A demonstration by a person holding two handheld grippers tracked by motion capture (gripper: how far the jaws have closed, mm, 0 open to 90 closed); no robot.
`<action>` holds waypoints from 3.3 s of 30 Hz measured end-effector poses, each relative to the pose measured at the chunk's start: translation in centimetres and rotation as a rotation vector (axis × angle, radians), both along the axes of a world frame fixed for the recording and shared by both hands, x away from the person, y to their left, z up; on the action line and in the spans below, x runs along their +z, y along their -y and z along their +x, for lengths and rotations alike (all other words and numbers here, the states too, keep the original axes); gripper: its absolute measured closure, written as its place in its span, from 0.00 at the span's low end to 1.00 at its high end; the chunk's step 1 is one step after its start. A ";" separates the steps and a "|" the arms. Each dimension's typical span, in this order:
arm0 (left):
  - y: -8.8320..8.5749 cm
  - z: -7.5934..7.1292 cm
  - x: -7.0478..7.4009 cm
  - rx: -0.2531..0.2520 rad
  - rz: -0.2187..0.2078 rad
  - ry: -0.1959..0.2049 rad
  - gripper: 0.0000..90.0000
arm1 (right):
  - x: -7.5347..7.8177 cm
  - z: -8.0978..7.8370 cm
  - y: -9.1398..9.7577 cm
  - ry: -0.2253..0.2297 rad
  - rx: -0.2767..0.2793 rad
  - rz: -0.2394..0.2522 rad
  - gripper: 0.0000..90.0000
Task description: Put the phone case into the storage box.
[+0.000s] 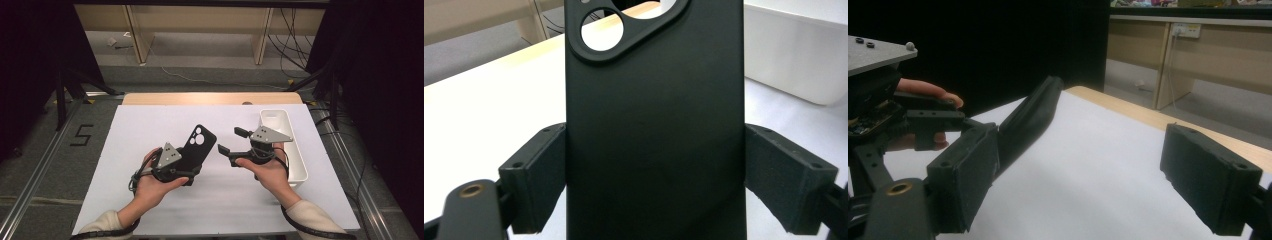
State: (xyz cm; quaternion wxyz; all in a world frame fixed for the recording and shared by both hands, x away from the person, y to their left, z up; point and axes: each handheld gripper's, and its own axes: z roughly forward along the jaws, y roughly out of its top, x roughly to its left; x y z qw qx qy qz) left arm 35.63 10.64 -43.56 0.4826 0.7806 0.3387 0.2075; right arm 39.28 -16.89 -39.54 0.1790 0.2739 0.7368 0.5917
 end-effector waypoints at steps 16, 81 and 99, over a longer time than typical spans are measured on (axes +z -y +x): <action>1.3 -0.5 -0.2 -0.031 0.007 0.002 0.17 | 0.1 1.1 -1.6 -0.014 0.011 0.013 0.19; 2.6 -0.7 -0.9 -0.073 0.047 0.032 0.16 | -0.4 3.1 -4.1 -0.225 0.069 0.144 0.82; 1.5 0.0 -0.8 -0.143 -0.029 0.009 0.13 | 1.3 2.5 -3.9 -0.149 0.130 0.105 0.87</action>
